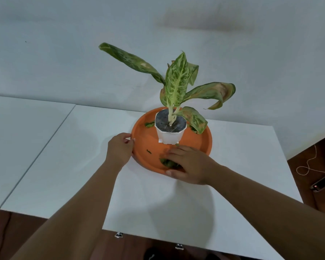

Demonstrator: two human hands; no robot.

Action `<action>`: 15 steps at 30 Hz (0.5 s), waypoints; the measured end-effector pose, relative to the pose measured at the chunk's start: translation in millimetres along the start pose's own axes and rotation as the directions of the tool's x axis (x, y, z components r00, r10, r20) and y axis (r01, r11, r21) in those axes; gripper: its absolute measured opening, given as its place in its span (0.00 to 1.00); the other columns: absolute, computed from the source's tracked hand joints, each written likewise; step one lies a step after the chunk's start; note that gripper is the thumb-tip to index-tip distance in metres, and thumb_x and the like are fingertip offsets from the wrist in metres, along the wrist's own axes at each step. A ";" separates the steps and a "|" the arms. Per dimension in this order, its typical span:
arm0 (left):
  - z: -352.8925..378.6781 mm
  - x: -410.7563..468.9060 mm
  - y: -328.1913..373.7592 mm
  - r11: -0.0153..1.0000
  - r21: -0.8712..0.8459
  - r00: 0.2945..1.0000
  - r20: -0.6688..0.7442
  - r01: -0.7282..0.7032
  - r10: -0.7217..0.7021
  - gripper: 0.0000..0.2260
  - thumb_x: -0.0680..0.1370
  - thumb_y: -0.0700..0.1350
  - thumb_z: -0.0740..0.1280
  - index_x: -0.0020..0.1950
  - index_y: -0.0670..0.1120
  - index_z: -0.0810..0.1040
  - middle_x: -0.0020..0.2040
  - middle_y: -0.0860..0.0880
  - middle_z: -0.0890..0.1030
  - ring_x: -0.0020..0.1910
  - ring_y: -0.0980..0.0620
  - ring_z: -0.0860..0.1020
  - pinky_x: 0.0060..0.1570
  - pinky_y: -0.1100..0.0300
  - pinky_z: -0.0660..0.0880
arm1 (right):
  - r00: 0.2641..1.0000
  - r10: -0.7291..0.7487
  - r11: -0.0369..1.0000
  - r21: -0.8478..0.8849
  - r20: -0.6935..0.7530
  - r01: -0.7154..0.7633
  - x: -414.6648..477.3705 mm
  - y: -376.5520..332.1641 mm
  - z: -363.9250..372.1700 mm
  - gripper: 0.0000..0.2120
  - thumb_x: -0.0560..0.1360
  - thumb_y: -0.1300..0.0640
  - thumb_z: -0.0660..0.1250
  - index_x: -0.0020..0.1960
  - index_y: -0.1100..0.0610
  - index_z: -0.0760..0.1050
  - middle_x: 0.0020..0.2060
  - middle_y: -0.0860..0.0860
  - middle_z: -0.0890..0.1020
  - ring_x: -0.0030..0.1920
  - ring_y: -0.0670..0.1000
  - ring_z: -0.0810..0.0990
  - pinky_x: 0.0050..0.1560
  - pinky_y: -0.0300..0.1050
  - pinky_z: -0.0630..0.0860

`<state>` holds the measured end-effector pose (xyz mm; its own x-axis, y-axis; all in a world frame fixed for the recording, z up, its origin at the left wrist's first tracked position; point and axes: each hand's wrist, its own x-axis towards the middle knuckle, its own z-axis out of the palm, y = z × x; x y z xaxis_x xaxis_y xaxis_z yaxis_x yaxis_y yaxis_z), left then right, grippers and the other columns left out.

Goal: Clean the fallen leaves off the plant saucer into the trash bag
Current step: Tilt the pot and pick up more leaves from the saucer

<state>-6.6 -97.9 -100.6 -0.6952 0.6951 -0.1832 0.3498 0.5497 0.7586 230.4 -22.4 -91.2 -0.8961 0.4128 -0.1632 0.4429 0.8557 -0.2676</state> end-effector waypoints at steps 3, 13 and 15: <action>0.3 -6.6 -2.8 0.999 -0.042 0.999 -0.022 0.030 -0.031 0.15 0.81 0.48 0.64 0.65 0.43 0.78 0.55 0.42 0.84 0.48 0.42 0.84 0.51 0.51 0.82 | 0.999 -0.012 0.998 0.057 -0.041 0.014 18.1 -8.6 -5.6 0.29 0.77 0.36 0.54 0.74 0.47 0.61 0.74 0.46 0.64 0.75 0.49 0.58 0.73 0.52 0.60; 2.3 -25.1 -7.4 0.980 -0.163 0.993 -0.016 0.116 -0.120 0.12 0.79 0.44 0.67 0.63 0.44 0.77 0.47 0.43 0.84 0.37 0.46 0.84 0.41 0.59 0.81 | 0.987 -0.137 0.990 -0.006 0.086 0.138 44.6 -23.6 5.8 0.29 0.80 0.38 0.48 0.74 0.53 0.63 0.76 0.49 0.63 0.76 0.53 0.57 0.74 0.53 0.58; 2.3 -21.6 -4.5 0.982 -0.137 0.991 -0.008 0.129 -0.131 0.13 0.79 0.43 0.68 0.63 0.43 0.77 0.50 0.42 0.83 0.40 0.45 0.84 0.41 0.59 0.81 | 0.984 -0.135 0.990 -0.025 0.113 0.139 32.0 -11.8 4.7 0.30 0.80 0.37 0.47 0.75 0.52 0.62 0.77 0.48 0.61 0.77 0.51 0.56 0.75 0.52 0.56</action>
<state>8.3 -114.3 -101.6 -0.7397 0.6137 -0.2761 0.1684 0.5660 0.8070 196.6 -20.7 -97.7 -0.9387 0.2553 -0.2315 0.3132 0.9124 -0.2635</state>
